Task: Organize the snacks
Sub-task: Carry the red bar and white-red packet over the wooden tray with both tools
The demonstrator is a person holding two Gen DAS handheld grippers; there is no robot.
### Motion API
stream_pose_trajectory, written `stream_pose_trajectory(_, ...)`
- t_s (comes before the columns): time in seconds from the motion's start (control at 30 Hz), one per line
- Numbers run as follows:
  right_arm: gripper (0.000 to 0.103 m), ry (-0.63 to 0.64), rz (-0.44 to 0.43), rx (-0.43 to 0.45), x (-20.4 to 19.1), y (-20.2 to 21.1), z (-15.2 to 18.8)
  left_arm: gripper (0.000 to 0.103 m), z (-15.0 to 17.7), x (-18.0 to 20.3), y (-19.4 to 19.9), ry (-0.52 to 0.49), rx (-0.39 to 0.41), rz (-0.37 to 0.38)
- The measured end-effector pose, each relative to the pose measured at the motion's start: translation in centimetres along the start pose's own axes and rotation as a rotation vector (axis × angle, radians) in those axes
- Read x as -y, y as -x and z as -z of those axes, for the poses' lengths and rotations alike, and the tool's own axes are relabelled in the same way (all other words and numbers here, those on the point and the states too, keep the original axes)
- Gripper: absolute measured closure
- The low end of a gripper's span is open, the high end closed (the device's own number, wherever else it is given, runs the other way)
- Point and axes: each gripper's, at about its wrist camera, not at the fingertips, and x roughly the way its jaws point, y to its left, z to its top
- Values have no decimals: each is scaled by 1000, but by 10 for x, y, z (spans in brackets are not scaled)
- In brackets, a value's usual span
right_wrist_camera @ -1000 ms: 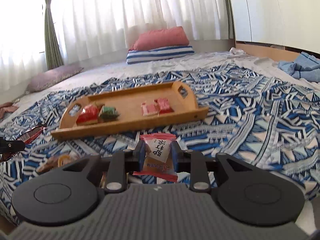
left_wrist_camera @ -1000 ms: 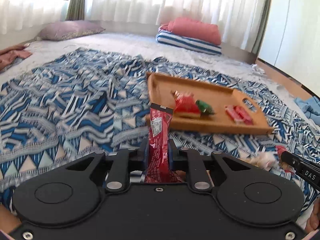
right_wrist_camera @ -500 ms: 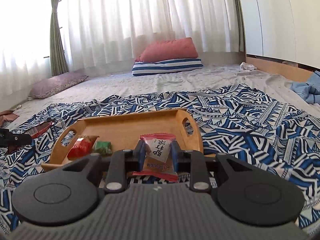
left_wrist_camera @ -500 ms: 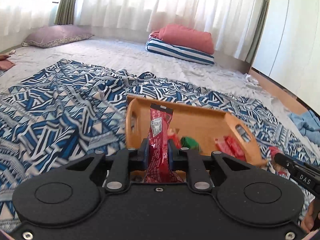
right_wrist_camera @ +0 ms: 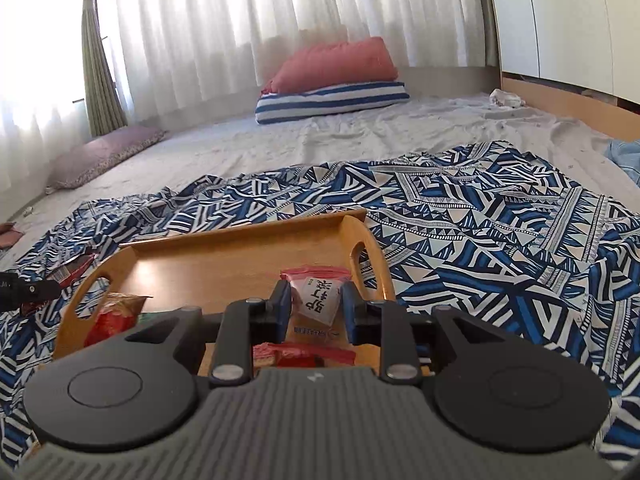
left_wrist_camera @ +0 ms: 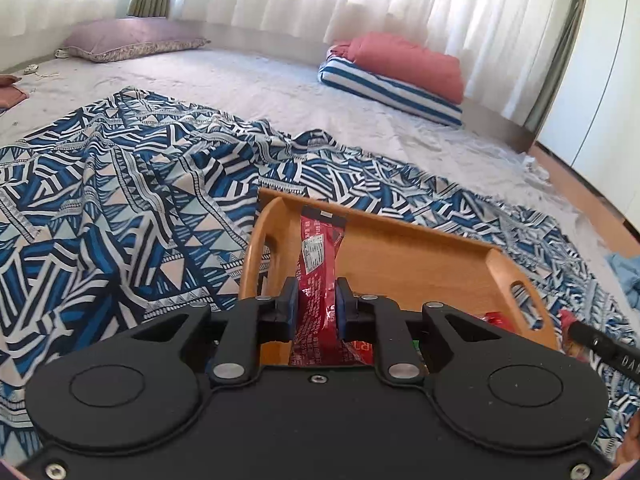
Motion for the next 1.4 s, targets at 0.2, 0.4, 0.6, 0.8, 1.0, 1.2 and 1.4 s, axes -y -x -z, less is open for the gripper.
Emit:
stream_pose_trajectory(0.2, 72, 36, 12, -41, 5, -27, -2, 86, 10, 9, -21, -17, -16, -32)
stream_pose_trajectory(0.4, 72, 51, 26, -75, 6, -47, 5, 86, 18, 8, -29, -3, -29, -50)
stream_pose_trajectory(0.6, 72, 50, 25, -84, 6, -54, 9, 85, 23, 7, -34, 11, -35, -57)
stream_pose_trajectory(0.8, 72, 92, 29, -83, 0, -57, 11, 85, 32, 10, -40, 6, -68, -49)
stream_pose_trajectory(1.0, 73, 125, 24, -80, -6, -55, 15, 85, 38, 12, -43, -1, -78, -49)
stream_pose_trajectory(1.2, 73, 118, 21, -78, -4, -55, 15, 83, 38, 13, -42, -14, -72, -55)
stream_pose_trajectory(1.4, 62, 107, 13, -71, -3, -49, 14, 60, 36, 18, -31, -70, -32, -62)
